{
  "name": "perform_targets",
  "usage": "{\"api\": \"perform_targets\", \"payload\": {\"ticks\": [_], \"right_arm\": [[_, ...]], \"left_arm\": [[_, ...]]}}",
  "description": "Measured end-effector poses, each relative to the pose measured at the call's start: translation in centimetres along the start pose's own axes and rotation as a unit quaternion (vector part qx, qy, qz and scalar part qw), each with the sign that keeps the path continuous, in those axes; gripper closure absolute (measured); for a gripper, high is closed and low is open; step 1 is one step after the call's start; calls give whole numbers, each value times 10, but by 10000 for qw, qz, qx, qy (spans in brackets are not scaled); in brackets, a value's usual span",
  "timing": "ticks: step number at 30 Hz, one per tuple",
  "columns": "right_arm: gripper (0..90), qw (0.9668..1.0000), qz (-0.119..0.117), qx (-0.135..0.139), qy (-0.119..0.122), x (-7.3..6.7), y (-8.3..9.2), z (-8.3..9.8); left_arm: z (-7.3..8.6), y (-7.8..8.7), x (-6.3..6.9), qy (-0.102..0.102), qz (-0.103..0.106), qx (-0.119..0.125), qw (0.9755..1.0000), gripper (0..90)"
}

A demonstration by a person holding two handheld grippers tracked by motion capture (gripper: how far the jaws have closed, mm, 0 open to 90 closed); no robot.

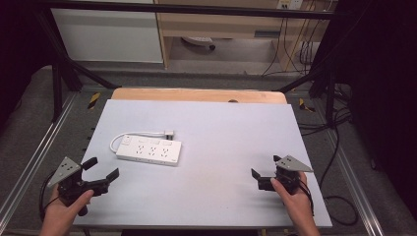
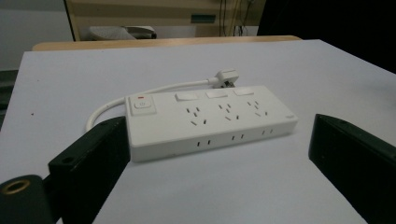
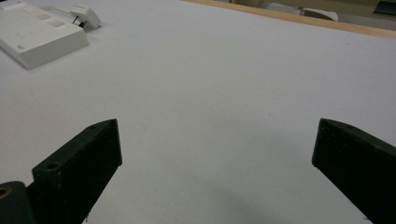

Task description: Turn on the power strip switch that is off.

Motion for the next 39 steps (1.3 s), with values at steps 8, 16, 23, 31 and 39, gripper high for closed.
{"api": "perform_targets", "payload": {"ticks": [8, 16, 23, 31, 39], "right_arm": [[19, 10000, 41, -56, 7, 1, -1, 2], [20, 10000, 28, -84, -21, 0, -2, 3], [20, 9999, 62, -57, -57, 0, 0, 3], [20, 9999, 30, -89, -36, -1, -1, 3], [20, 9999, -67, -9, -158, -1, 2, 4]], "left_arm": [[-13, 0, 5, -85, -12, 17, 10000, 55], [-25, -3, 4, -89, 8, 29, 10000, 59], [-36, -7, 6, -204, -11, 28, 9998, 60], [-46, -13, 9, -331, -12, -63, 9994, 59], [-61, -23, 14, -378, -23, -56, 9993, 62]]}}
Point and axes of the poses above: each handheld gripper's, and its own axes: y roughly backward along the jaws, z roughly out of its underside, x roughly to its right, the point moved 7 cm from there along -y, roughly forward along the jaws, and after that the axes turned 15 degrees about -x, right-handed, at the moved point
